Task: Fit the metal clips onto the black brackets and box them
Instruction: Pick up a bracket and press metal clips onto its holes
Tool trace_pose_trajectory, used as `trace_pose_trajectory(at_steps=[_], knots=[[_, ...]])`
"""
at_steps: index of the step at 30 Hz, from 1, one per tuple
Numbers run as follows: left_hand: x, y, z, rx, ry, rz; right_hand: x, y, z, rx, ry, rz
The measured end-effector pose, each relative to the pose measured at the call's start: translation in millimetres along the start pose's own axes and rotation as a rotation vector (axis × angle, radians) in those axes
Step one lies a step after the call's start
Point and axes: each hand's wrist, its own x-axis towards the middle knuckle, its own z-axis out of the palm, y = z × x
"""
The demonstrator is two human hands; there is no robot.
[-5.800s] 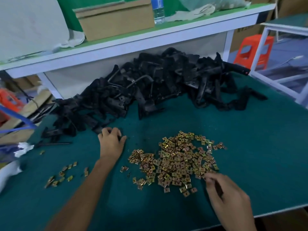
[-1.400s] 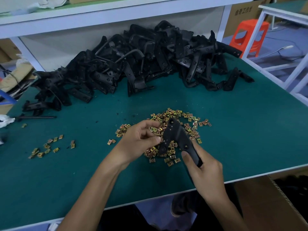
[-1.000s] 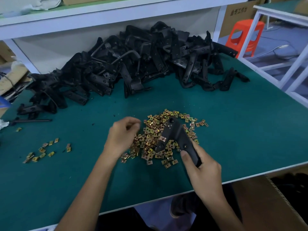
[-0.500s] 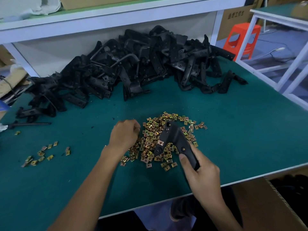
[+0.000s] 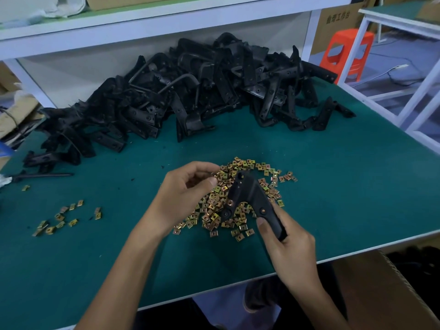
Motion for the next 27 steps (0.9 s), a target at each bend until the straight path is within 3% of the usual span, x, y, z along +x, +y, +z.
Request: trace_pose_trajectory(at_steps=[10,19,27], knots=[[-1.6,2.2,6.6,-0.087,0.039,0.023,0.1,-0.8,0.2,-0.016,0.01,0.005],[0.3,-13.2,19.8,-0.183,0.08,-0.15,-0.4,-3.4,-1.3,0.002,-0.014,0.025],[4.3,-17.0,32.0,-0.236,0.014,-0.21,-0.9,-4.7,-2.7,0.009,-0.031,0.019]])
